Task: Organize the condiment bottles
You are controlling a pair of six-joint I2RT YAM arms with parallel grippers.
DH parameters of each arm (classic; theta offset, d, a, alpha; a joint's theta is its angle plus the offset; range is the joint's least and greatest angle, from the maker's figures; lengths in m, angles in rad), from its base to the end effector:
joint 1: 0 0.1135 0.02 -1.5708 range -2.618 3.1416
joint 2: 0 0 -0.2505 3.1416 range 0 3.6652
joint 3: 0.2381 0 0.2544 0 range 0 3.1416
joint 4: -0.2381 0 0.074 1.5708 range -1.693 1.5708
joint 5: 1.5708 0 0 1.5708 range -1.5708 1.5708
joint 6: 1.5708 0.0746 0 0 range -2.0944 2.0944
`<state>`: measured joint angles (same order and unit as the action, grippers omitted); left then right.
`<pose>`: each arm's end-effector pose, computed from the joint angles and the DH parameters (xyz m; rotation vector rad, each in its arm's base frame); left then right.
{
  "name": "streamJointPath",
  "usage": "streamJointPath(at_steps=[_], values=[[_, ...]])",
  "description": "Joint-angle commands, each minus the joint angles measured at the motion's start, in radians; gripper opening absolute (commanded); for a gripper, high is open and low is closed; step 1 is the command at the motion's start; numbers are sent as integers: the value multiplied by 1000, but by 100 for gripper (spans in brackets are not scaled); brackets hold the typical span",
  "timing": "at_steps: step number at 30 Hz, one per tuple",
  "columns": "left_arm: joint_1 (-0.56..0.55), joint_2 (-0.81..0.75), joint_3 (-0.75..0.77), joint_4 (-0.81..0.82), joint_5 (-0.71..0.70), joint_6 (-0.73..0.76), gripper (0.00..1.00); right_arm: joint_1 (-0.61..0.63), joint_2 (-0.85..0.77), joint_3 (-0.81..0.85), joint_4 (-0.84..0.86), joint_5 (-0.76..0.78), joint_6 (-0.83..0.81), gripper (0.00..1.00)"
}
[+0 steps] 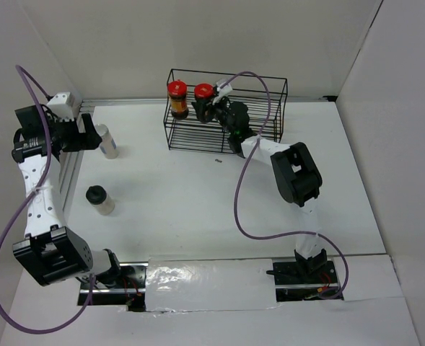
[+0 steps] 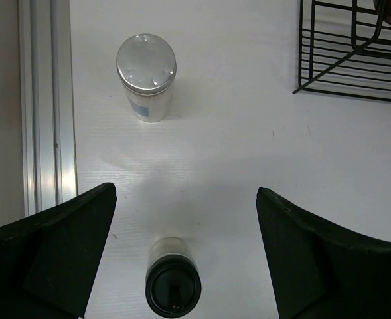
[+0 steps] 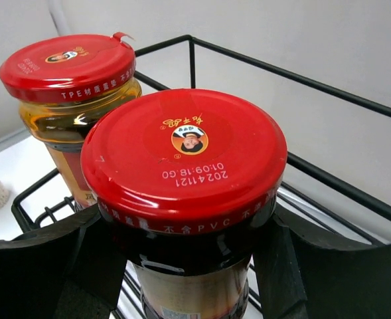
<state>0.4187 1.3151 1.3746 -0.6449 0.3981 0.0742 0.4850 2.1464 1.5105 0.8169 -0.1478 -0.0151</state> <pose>0.3031 0.1032 0.3516 -0.1356 2.1037 -0.1355 0.4693 0.2597 0.2517 -0.4682 1.3295 0.4932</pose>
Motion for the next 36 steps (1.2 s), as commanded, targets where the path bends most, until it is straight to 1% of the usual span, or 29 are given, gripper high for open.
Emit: streamJointPath(at_steps=[1, 2, 4, 5, 7, 12, 16, 19, 21, 23, 26, 28, 29, 30, 32, 33, 34, 36], values=[[8, 3, -15, 39, 4, 2, 99, -20, 9, 23, 231, -56, 41, 49], [6, 3, -19, 42, 4, 4, 99, -19, 15, 28, 219, -58, 35, 51], [6, 6, -28, 50, -2, 9, 99, -19, 15, 40, 180, -65, 26, 66], [6, 7, -31, 56, -2, 10, 99, -14, 12, 40, 168, -75, -11, 85], [8, 12, -45, 63, -10, 18, 99, -6, -11, 27, 134, -81, -51, 99], [6, 50, -72, 102, -22, 25, 99, 18, -57, 37, 18, -9, -95, 100], [6, 99, -60, 105, -41, 38, 99, 20, -98, 43, -48, 72, -97, 100], [18, 101, -66, 76, 28, 100, 99, 21, -141, 34, -90, 131, -105, 100], [26, 82, -94, 70, 50, 171, 99, 21, -158, 39, -137, 128, -117, 100], [35, 81, -103, 64, 36, 202, 99, 20, -172, 36, -163, 113, -129, 100], [48, 101, -92, 73, 18, 174, 99, 20, -207, -10, -136, 87, -129, 100], [49, 124, -82, 91, 45, 158, 99, 18, -230, -50, -108, 73, -131, 100], [48, 130, -85, 109, 48, 147, 99, 18, -256, -62, -105, 67, -131, 100], [45, 137, -106, 163, 53, 147, 99, 18, -266, -73, -108, 67, -129, 100], [37, 151, -133, 230, 73, 177, 99, 18, -305, -91, -114, 59, -125, 100], [31, 156, -172, 269, 68, 191, 99, 20, -318, -96, -123, 54, -125, 100], [26, 161, -192, 356, 62, 217, 99, 18, -332, -101, -125, 50, -131, 100], [25, 168, -248, 443, 61, 240, 99, 21, -368, -125, -124, 40, -137, 100]])
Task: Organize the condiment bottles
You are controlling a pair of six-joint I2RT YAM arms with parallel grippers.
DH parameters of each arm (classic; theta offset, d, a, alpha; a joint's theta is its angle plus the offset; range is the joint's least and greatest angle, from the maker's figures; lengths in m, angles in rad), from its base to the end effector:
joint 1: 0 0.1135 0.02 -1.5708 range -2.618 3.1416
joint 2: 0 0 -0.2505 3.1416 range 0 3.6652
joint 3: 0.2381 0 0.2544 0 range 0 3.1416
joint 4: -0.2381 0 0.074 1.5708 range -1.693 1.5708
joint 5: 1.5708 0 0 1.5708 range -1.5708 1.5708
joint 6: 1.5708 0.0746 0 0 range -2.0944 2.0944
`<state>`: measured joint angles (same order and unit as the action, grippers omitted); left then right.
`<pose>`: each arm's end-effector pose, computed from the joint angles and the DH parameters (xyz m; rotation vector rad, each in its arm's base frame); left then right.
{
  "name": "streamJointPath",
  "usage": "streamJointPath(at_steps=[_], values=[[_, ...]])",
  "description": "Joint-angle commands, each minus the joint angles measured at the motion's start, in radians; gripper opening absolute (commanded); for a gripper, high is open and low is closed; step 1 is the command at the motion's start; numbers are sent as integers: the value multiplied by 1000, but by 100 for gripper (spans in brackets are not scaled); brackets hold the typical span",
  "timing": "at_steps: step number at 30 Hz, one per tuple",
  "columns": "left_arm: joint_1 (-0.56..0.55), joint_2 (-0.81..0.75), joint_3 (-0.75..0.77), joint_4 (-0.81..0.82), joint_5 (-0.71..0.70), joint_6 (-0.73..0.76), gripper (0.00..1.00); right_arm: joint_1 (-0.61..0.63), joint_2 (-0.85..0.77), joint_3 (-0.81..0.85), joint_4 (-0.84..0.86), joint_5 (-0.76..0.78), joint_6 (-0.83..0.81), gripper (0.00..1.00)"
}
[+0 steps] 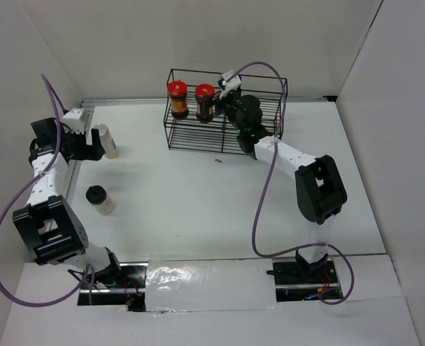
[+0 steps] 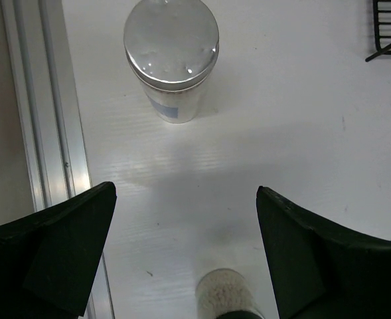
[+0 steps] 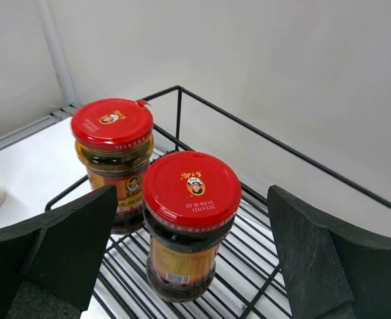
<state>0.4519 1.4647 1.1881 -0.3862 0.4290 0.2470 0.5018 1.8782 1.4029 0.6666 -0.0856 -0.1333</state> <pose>0.3370 0.1291 0.2655 0.0075 2.1658 -0.0810 0.4254 0.2407 0.3207 -0.5018 1.2961 0.3667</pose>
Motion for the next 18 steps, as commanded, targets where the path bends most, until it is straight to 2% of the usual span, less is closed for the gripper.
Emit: streamJointPath(at_steps=[1, 7, 12, 18], values=[[-9, 32, -74, 260, 33, 86, 99, 4, -111, -25, 25, -23, -28, 100], [1, 138, -114, 409, 56, 127, 99, 14, -212, -105, 31, -26, -61, 100], [16, 184, -223, 645, 155, 141, 99, 27, -274, -166, 39, -28, -100, 100], [27, 276, -194, 693, 263, 158, 99, 40, -324, -186, -4, -19, -147, 100]])
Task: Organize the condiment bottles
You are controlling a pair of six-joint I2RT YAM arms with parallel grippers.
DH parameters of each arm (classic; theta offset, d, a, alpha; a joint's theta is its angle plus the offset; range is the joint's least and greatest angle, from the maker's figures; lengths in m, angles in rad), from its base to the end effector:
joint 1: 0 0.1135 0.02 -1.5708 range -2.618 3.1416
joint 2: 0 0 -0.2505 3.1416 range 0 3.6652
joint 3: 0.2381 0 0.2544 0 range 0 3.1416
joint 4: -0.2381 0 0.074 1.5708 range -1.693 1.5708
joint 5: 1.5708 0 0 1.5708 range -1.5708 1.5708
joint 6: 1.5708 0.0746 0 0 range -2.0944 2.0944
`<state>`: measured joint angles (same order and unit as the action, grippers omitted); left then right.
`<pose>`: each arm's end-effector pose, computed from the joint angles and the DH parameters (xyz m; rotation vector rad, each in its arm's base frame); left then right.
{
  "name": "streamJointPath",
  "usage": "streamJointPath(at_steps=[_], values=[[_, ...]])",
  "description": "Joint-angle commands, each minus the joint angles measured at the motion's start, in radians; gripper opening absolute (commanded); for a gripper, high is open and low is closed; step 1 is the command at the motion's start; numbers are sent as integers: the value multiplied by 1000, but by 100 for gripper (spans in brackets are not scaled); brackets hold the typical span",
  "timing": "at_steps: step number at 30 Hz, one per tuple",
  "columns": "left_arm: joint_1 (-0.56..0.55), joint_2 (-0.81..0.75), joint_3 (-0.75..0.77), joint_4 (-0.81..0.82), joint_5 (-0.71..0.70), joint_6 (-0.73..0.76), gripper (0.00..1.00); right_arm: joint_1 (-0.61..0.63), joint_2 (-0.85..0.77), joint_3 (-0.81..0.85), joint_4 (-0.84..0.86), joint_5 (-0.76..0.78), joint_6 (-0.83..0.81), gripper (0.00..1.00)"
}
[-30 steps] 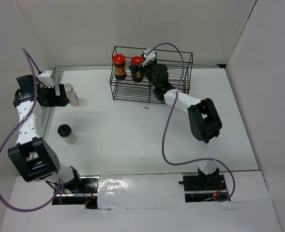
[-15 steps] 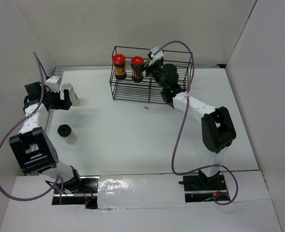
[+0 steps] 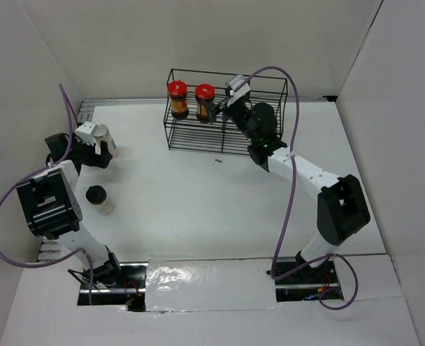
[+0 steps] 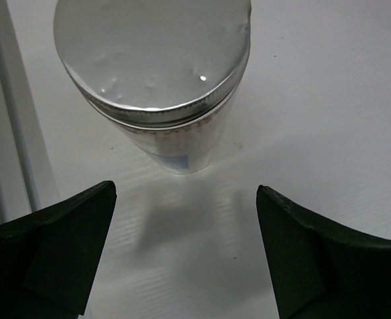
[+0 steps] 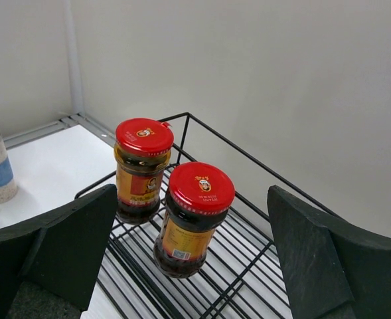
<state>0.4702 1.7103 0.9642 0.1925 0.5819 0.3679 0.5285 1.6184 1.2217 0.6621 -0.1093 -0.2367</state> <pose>0.3690 0.1415 0.1661 0.2311 2.0136 -0.0933 0.3639 0.2219 0.3624 -0.5762 1.1807 0.3201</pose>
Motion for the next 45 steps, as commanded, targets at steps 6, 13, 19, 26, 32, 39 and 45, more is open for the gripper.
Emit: streamJointPath(at_steps=[6, 13, 19, 26, 32, 39, 45], values=[[-2, 127, 105, 104, 122, 55, 99, 19, -97, -22, -15, 30, -75, 100], [-27, 189, 137, 166, 92, 68, 99, 24, -104, -8, -51, 39, -107, 100], [-28, 232, 169, 180, 113, 43, 95, 28, -106, 1, -71, 49, -124, 100], [-36, 236, 189, 183, 134, 42, 68, 33, -104, 12, -93, 62, -133, 100], [-45, 189, 183, 145, 174, 88, 31, 44, -117, 27, -148, 48, -150, 100], [-64, 52, 264, -123, 324, 215, 0, 50, -166, 65, -353, -153, -213, 100], [-85, -47, 454, -529, 578, 291, 0, 100, -186, 93, -469, -384, -213, 100]])
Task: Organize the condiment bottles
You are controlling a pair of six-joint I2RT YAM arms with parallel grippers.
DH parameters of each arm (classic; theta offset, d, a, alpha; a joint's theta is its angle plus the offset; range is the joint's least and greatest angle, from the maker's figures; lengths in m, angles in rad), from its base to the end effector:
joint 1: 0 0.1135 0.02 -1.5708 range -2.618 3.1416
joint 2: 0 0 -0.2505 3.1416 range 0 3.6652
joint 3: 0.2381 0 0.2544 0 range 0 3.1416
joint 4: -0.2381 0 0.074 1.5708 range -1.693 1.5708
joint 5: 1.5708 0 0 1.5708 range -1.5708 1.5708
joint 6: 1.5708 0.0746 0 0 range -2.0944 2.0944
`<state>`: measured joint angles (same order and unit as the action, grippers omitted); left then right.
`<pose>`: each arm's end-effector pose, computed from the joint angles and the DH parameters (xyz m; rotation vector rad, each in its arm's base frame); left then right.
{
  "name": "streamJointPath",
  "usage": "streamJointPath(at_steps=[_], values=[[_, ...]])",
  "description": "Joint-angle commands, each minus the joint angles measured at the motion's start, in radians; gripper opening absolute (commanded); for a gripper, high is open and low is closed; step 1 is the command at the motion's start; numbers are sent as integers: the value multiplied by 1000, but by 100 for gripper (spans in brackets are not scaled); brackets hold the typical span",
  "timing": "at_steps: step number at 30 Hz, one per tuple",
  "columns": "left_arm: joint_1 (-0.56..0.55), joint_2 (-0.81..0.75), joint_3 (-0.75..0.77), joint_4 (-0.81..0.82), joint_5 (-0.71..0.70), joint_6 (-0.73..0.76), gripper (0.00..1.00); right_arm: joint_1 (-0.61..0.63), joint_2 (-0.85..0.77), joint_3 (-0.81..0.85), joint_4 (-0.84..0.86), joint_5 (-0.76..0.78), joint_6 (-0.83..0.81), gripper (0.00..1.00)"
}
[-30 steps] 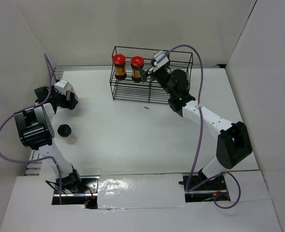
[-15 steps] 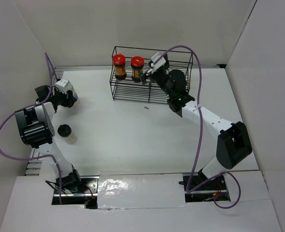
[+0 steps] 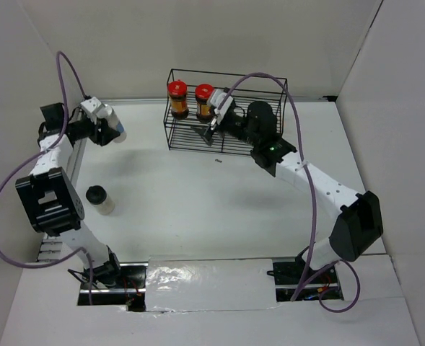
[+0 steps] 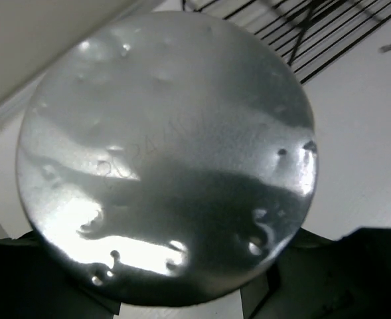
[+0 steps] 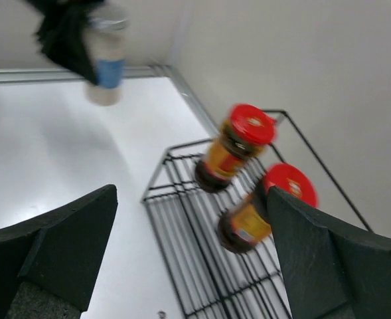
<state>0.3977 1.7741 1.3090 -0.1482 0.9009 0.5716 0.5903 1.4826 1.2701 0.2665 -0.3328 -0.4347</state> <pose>0.4070 0.1075 0.2323 0.6380 1.8453 -0.3524 0.3159 0.2410 0.3773 -0.9724 1.1832 0.3762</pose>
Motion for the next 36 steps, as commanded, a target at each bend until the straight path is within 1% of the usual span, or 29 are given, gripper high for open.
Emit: streamJointPath(at_steps=[1, 2, 4, 5, 9, 13, 16, 19, 21, 24, 28, 31, 32, 34, 35, 36], values=[[-19, -123, 125, -245, 300, 112, 0, 49, -48, 48, -79, -176, -12, 100], [-37, -148, 150, -352, 369, 169, 0, 77, -45, 54, -93, -196, -12, 100], [-62, -186, 165, -440, 418, 238, 0, 118, -39, 60, -76, -206, 17, 100], [-78, -195, 177, -520, 447, 258, 0, 129, -36, 60, -61, -212, 34, 100], [-181, -255, 196, -669, 484, 341, 0, 181, -13, 86, 3, -249, 108, 100], [-296, -294, 188, -734, 448, 366, 0, 224, 19, 112, 28, -232, 149, 100], [-358, -303, 187, -783, 417, 382, 0, 249, 33, 104, 53, -196, 169, 100], [-388, -311, 185, -823, 406, 399, 0, 255, 47, 100, 65, -167, 200, 100], [-431, -318, 185, -840, 395, 401, 0, 253, 59, 110, 68, -163, 217, 100], [-457, -323, 184, -864, 379, 421, 0, 253, 87, 124, 71, -157, 244, 100], [-480, -335, 171, -876, 359, 445, 0, 241, 110, 118, 129, -155, 295, 98], [-484, -338, 174, -878, 360, 447, 0, 236, 130, 130, 137, -178, 312, 92], [-485, -340, 176, -878, 360, 445, 0, 235, 136, 133, 142, -186, 317, 85], [-487, -338, 176, -875, 349, 450, 0, 230, 136, 129, 167, -187, 338, 76], [-487, -340, 171, -875, 346, 452, 0, 230, 133, 121, 175, -181, 344, 67], [-485, -338, 168, -870, 342, 453, 0, 224, 130, 117, 184, -180, 349, 64]])
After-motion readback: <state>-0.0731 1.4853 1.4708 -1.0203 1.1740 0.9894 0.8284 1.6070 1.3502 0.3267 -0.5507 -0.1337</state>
